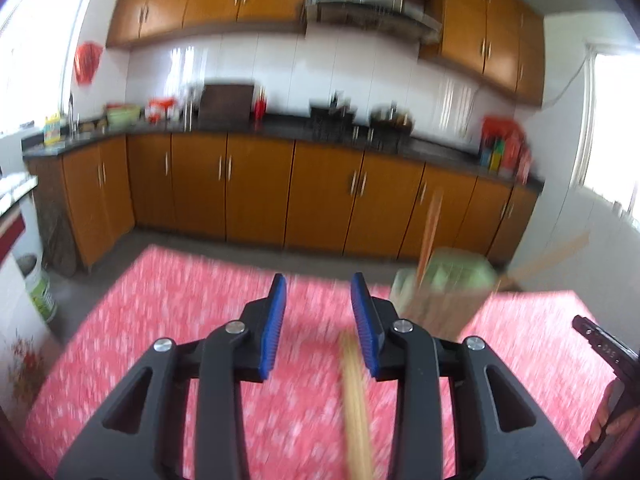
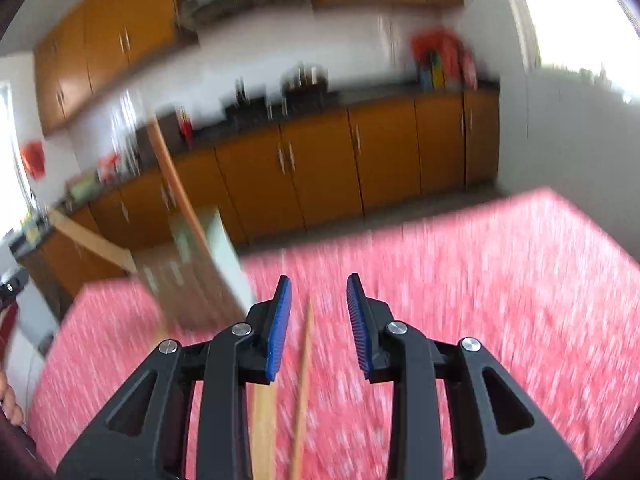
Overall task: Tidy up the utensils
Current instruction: 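Lower and grasp another chopstick with the right tool while the left tool grasps one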
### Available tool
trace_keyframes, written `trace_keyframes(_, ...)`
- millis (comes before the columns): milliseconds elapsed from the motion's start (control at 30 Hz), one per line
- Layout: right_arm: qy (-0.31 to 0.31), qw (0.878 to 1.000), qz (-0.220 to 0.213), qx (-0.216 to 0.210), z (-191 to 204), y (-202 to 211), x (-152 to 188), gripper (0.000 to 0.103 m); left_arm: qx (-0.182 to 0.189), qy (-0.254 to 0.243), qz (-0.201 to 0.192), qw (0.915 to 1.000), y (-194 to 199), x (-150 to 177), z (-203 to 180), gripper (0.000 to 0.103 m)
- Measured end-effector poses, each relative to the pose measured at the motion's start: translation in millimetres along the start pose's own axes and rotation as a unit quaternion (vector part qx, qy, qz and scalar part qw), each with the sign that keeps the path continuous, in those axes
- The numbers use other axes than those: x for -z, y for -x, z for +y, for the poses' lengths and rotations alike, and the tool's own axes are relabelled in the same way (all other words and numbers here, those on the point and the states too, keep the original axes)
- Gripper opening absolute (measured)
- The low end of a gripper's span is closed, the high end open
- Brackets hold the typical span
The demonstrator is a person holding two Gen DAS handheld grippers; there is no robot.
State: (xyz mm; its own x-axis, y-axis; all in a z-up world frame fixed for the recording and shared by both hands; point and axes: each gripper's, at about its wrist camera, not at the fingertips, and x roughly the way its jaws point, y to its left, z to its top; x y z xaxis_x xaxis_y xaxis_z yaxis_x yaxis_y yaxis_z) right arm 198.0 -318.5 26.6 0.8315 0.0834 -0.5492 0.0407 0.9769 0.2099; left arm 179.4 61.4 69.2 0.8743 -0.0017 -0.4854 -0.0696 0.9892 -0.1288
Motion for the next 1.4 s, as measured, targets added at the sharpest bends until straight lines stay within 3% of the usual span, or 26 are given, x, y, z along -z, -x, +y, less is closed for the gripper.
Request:
trace_keyframes(133,0.002,0.995,0.089,-0.034,8.3,-32.2,52.2,0.022,0.009,0.009,0.07,0.9975,-18.5,55.2,14.2,0.034)
trace_keyframes(267,0.014,0.992,0.122,-0.039,19.6,-47.4,76.6,0.022,0.023,0.014,0.113,0.9932,-29.6,92.2,15.8,0.034)
trace_keyframes(433,0.043,0.989,0.14,-0.015,27.9,-62.2,91.5,0.021,0.034,-0.001,0.137,0.9899,-35.5,115.2,4.1,0.034)
trace_keyframes(567,0.045,0.99,0.137,-0.001,23.8,-65.7,91.9,0.008,0.047,-0.006,0.151,0.9874,-39.6,120.2,-2.9,0.034)
trace_keyframes(800,0.004,0.991,0.126,0.046,-6.3,-65.1,84.2,0.008,0.069,-0.026,0.169,0.9828,-47.7,127.5,-16.9,0.03)
trace_keyframes(1000,0.017,0.991,0.123,0.049,-7.5,-60.9,86.6,0.008,0.062,-0.045,0.191,0.9787,-58.1,135.7,-22.5,0.021)
trace_keyframes(1400,0.044,0.99,0.129,0.022,11.2,-55.6,96.8,0.008,0.027,-0.093,0.199,0.9752,-73.9,141.4,-37.3,0.017)
